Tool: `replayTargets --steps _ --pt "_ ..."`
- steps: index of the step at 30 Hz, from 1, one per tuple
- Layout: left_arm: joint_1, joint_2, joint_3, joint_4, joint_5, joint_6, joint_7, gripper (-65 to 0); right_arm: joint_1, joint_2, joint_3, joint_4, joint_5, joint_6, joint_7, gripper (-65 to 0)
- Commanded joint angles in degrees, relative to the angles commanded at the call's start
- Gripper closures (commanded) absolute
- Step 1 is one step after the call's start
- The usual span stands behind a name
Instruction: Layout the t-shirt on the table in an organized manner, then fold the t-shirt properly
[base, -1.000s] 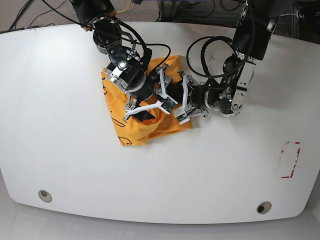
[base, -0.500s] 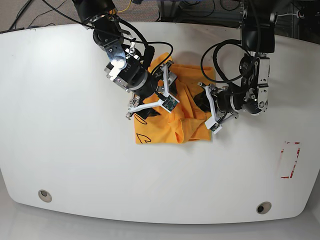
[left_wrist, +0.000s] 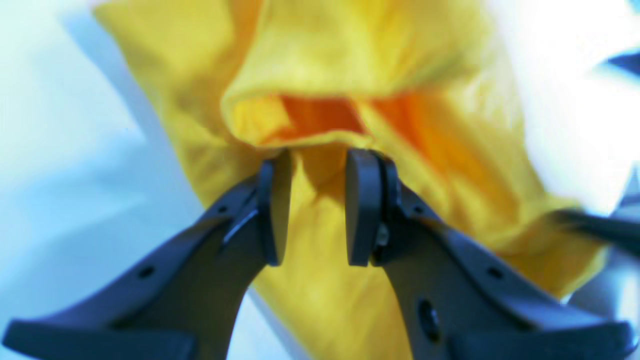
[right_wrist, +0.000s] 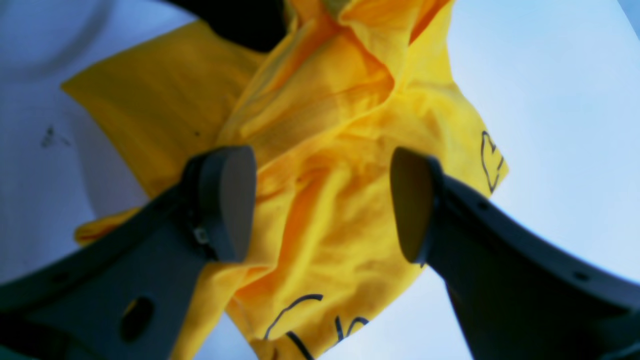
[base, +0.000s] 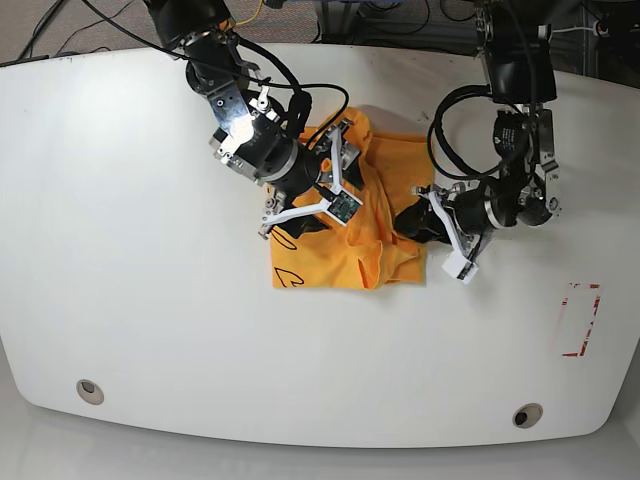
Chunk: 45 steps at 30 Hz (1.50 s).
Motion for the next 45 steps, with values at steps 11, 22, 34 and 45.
replayTargets --steps 11,22,34,45 --pt "-0.35 -7.91 -11.6 3.16 -9.14 0.0 0.0 -17.5 3.16 -0.35 4.22 -4.92 5.27 0.09 4.13 -40.9" --pt "1.67 -15.47 -20.31 2.99 -9.23 0.0 1.58 -17.6 13.1 -7.91 13.54 -19.6 18.2 0.0 4.48 -40.9" --pt "7.3 -15.74 -24.0 3.25 -9.05 0.0 1.93 -17.6 16.97 -12.22 13.8 -29.71 21.45 0.0 6.95 -41.1" --pt "11.08 -15.74 -23.82 3.08 -8.79 0.0 1.93 -17.6 19.25 -10.37 1.76 -29.45 18.11 -0.44 7.21 -40.9"
